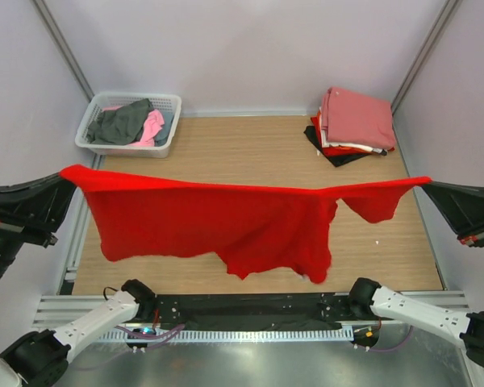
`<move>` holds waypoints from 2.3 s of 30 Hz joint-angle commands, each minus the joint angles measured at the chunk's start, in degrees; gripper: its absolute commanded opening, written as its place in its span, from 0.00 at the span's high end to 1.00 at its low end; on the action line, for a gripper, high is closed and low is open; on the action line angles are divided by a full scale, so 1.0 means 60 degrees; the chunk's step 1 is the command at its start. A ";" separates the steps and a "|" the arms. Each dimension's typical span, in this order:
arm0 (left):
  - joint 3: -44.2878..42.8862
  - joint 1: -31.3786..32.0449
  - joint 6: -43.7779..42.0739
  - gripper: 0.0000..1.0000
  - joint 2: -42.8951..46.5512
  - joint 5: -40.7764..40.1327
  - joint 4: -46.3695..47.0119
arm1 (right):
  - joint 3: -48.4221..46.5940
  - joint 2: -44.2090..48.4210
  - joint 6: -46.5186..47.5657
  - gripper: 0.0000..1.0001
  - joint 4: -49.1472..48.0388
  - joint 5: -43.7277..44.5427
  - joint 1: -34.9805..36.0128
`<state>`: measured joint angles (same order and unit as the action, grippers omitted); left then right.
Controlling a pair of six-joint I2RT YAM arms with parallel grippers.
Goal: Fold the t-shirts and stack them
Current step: Flatten the tshirt out
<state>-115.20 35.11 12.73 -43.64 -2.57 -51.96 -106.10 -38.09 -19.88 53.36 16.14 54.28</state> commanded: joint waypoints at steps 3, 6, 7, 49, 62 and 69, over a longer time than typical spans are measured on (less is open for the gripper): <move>0.0010 -0.0037 -0.0379 1.00 -0.0212 -0.0053 0.0370 | -0.0552 -0.0608 0.0676 0.99 -0.0194 0.0061 0.0035; -0.0179 -0.0037 -0.0306 1.00 -0.0621 -0.0814 0.0020 | -0.0991 -0.1735 0.0954 0.99 -0.0062 0.1085 0.0035; -0.0296 -0.0022 -0.0349 1.00 -0.1174 -0.1397 -0.0446 | -0.1138 -0.2086 0.0998 0.99 0.0012 0.1553 0.0035; 0.8446 -0.3509 0.2155 0.06 -0.5295 0.0369 0.1278 | 0.4451 -1.0029 -0.0686 0.00 -0.3106 0.0095 -0.4154; 0.9838 -0.3085 0.3809 0.16 -0.6628 -0.0538 0.1674 | 0.3272 -1.3614 -0.0218 0.00 -0.2640 0.0459 -0.4593; 1.2166 -0.2600 0.5275 0.18 -0.7257 -0.0247 0.3268 | 0.0509 -1.5857 0.0866 0.00 -0.2097 0.0388 -0.5135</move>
<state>-46.96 18.92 39.05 -85.30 -4.67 -38.15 -97.23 -125.16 -19.07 39.64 17.15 25.47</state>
